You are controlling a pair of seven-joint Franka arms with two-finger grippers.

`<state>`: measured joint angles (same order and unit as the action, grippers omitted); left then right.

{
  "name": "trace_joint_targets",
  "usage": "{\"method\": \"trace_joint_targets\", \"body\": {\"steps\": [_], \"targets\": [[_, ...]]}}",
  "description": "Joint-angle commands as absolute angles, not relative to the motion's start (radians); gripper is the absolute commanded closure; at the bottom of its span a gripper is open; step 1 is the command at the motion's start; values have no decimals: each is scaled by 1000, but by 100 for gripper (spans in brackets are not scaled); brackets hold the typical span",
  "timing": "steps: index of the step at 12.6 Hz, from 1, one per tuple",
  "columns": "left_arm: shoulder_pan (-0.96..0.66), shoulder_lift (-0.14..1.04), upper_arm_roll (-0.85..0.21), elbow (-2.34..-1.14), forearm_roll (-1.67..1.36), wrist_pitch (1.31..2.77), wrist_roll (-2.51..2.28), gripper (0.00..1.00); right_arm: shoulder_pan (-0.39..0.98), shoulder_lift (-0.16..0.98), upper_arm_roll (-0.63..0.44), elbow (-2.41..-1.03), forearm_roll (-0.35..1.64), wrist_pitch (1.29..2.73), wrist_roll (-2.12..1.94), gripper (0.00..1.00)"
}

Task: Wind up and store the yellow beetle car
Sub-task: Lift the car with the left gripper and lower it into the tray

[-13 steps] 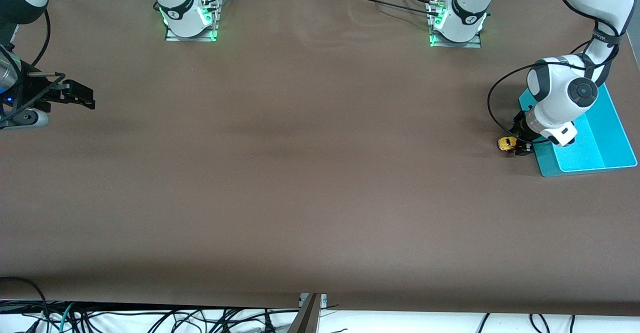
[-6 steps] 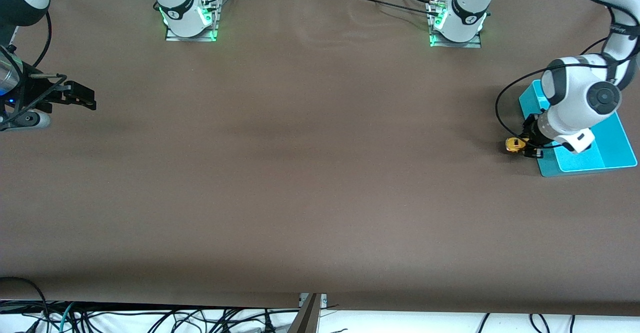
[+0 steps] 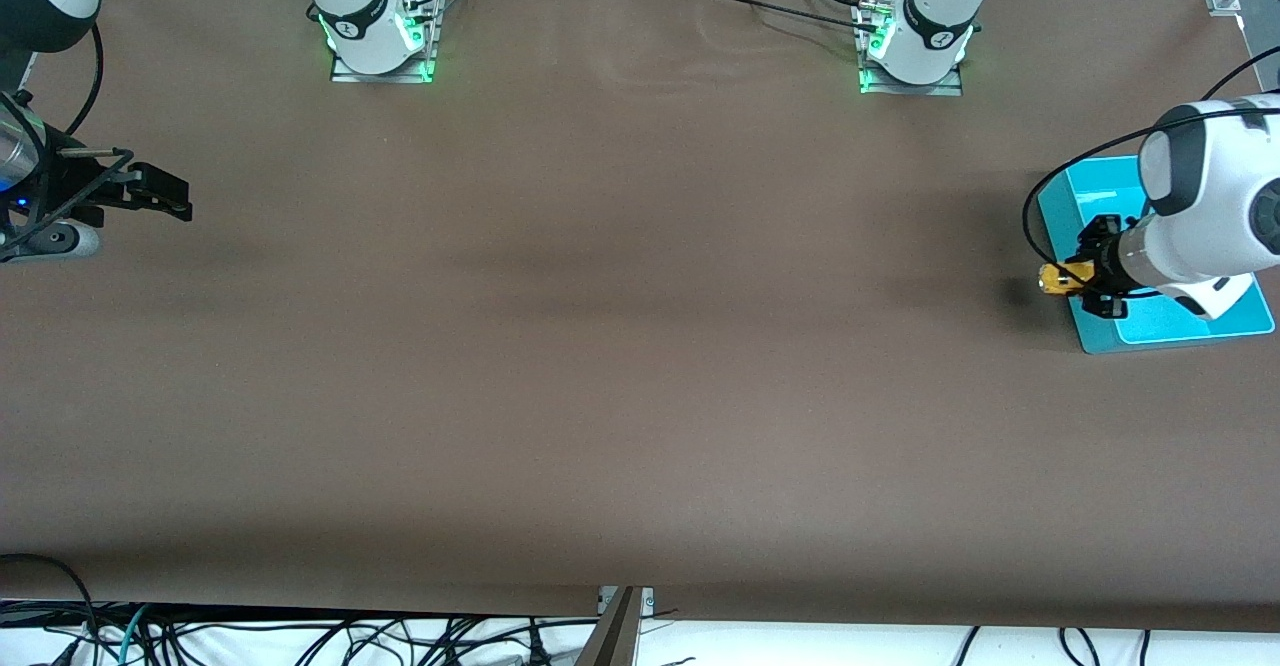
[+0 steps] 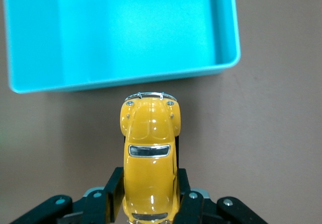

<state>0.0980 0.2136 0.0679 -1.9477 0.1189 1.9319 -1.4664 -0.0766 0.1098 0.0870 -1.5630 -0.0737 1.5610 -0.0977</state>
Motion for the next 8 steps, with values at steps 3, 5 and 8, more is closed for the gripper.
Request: {"method": "trace_joint_targets", "body": {"steps": [3, 5, 8], "targets": [[263, 127, 92, -1988, 173, 1856, -1250, 100, -78, 100, 89, -1574, -60, 1569, -86, 0], [311, 124, 92, -2096, 227, 1995, -1247, 100, -80, 100, 89, -1574, -60, 1569, -86, 0], [420, 117, 101, -2311, 248, 2335, -1246, 100, -78, 100, 89, -1574, -60, 1569, -86, 0]]}}
